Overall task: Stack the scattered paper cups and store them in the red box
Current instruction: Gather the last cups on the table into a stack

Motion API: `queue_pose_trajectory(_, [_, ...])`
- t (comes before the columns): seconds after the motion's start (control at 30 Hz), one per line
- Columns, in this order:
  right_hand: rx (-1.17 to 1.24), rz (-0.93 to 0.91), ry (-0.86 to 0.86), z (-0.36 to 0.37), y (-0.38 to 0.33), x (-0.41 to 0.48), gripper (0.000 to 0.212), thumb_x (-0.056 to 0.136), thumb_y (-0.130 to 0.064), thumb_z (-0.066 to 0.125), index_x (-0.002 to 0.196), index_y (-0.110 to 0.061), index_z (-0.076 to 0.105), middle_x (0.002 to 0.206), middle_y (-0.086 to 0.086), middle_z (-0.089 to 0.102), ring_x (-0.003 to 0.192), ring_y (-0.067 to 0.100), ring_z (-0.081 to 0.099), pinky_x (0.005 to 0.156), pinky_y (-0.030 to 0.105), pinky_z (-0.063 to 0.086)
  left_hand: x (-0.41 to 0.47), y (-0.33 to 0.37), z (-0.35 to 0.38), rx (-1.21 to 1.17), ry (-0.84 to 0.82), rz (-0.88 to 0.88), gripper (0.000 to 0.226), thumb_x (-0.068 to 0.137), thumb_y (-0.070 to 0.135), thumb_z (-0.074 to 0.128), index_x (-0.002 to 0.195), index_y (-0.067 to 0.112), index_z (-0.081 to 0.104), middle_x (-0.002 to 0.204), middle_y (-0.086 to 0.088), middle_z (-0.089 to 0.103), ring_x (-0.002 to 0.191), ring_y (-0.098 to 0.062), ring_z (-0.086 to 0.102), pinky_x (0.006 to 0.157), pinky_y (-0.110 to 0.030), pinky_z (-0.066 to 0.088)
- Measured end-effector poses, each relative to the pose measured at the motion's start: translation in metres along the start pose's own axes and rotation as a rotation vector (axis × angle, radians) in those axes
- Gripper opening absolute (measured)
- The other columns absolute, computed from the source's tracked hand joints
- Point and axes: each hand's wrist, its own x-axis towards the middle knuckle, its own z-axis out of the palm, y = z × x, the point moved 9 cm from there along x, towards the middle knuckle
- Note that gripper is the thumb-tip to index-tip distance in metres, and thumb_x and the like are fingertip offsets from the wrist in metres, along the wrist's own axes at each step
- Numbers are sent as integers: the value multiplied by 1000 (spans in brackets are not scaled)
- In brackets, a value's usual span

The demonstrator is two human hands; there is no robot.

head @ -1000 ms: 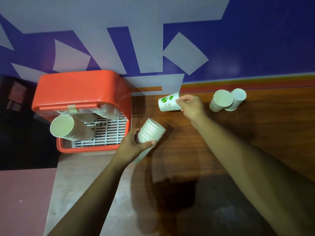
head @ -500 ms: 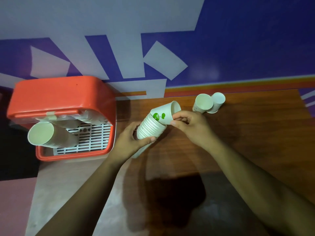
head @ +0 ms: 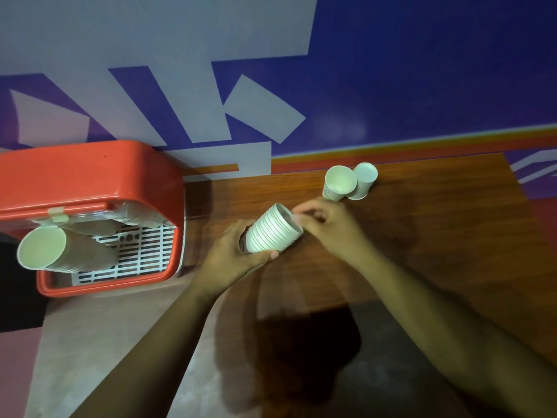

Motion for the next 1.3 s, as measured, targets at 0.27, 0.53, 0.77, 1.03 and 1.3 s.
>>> queue_pose_trajectory(0.27, [-827,119,201,-56,55,56,37,92,-22,57,125,-6,56,131,12,52,112,39,56,87,47,51,0,-3,12,-25,-4,-103,54,71,34,91,112,37,57,110,14,66,98,12,60,74,-5,46])
queue_pose_trajectory(0.53, [-936,61,180,-46,69,57,17,89,-6,53,103,-6,64,106,10,62,99,33,61,67,36,47,4,-7,14,-10,-12,-130,59,72,38,90,121,31,58,112,16,65,102,1,62,77,-13,47])
queue_pose_trajectory(0.77, [74,117,362,-70,48,27,10,85,-6,67,91,-13,71,79,-5,67,74,9,65,66,21,48,9,-13,14,57,28,-141,57,72,37,90,119,28,58,106,18,64,98,2,61,75,-16,48])
queue_pose_trajectory(1.03, [162,126,6,-42,31,8,12,87,-1,67,98,-4,72,76,3,64,51,4,55,52,18,46,19,-2,32,-38,-11,-113,49,74,32,89,116,31,64,110,15,70,102,5,64,82,-13,53])
queue_pose_trajectory(1.3, [-26,141,-82,-17,61,-1,12,86,-1,67,94,-6,74,68,-11,64,53,-5,58,57,11,43,24,-19,74,-4,-167,-129,58,83,21,82,136,19,57,121,13,66,104,13,60,83,-1,43])
